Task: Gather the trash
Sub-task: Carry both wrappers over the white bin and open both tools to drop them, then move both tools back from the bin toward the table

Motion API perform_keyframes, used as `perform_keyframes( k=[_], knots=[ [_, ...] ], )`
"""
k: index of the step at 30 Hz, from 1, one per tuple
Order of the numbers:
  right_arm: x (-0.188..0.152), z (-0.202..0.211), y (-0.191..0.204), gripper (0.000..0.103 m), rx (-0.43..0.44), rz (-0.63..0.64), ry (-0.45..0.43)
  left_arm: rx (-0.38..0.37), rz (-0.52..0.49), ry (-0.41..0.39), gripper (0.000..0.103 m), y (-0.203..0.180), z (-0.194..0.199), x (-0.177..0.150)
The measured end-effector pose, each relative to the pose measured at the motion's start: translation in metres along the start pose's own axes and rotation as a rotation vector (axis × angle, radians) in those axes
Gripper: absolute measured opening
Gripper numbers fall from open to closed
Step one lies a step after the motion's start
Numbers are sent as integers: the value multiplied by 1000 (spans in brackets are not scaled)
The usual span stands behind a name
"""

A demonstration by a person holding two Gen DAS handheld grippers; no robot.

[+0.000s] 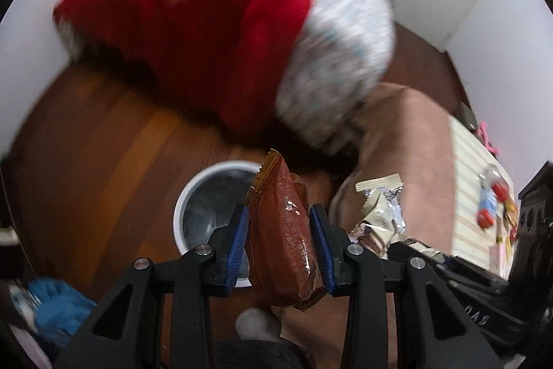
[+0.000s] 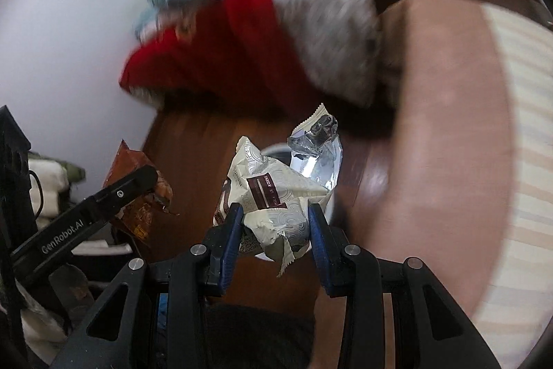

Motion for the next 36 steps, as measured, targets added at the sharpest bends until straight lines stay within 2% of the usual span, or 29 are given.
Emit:
perform_keyframes(
  k=[2, 5, 7, 10, 11, 12, 14, 16, 17, 18, 19, 20, 24, 27, 30, 36],
  knots=[
    [4, -41, 2, 40, -23, 10, 60, 1, 49, 60, 33, 21, -30, -2],
    [6, -95, 0, 40, -58, 20, 142, -44, 119, 166, 33, 45, -74, -4],
    [5, -128, -5, 40, -73, 23, 196, -82, 156, 218, 33, 55, -99, -4],
    [4, -160, -19, 41, -88, 13, 253, -96, 191, 272, 37, 59, -124, -3],
    [5, -169, -22, 43, -94, 8, 265, -85, 195, 289, 51, 62, -130, -4],
    [4, -181, -28, 48, -92, -2, 289, -80, 201, 300, 71, 63, -136, -5],
    [3, -199, -31, 52, -71, -32, 322, -82, 228, 312, 90, 71, -144, -5],
    [-1, -210, -38, 67, -55, -51, 353, -63, 244, 324, 91, 79, -147, -6],
    [-2, -214, -40, 73, -63, -48, 364, -50, 249, 324, 94, 83, -148, -6],
    [-3, -214, -42, 85, -71, -44, 369, -25, 251, 318, 100, 87, -147, -8],
    [-4, -215, -44, 97, -86, -34, 373, -3, 247, 309, 100, 93, -144, -9],
    [-5, -215, -46, 101, -95, -26, 374, 23, 241, 302, 101, 96, -142, -10],
    [-8, -209, -48, 103, -185, 48, 379, 138, 197, 263, 101, 102, -132, -20],
    [-8, -200, -46, 103, -267, 104, 369, 195, 165, 244, 103, 106, -125, -29],
    [-9, -195, -46, 103, -335, 153, 364, 232, 138, 246, 103, 104, -122, -39],
    [-9, -176, -39, 103, -367, 165, 356, 259, 105, 229, 103, 93, -107, -48]
  ],
)
Point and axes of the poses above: each gripper's, at about its wrist camera, not at the fingertips, and z roughly against the way its jaws point, y to its left, x to its top, the point moved 6 cm from there along -z, roughly the way its jaws point, and after that the axes turned 6 degrees about x, right-handed, at the moved point
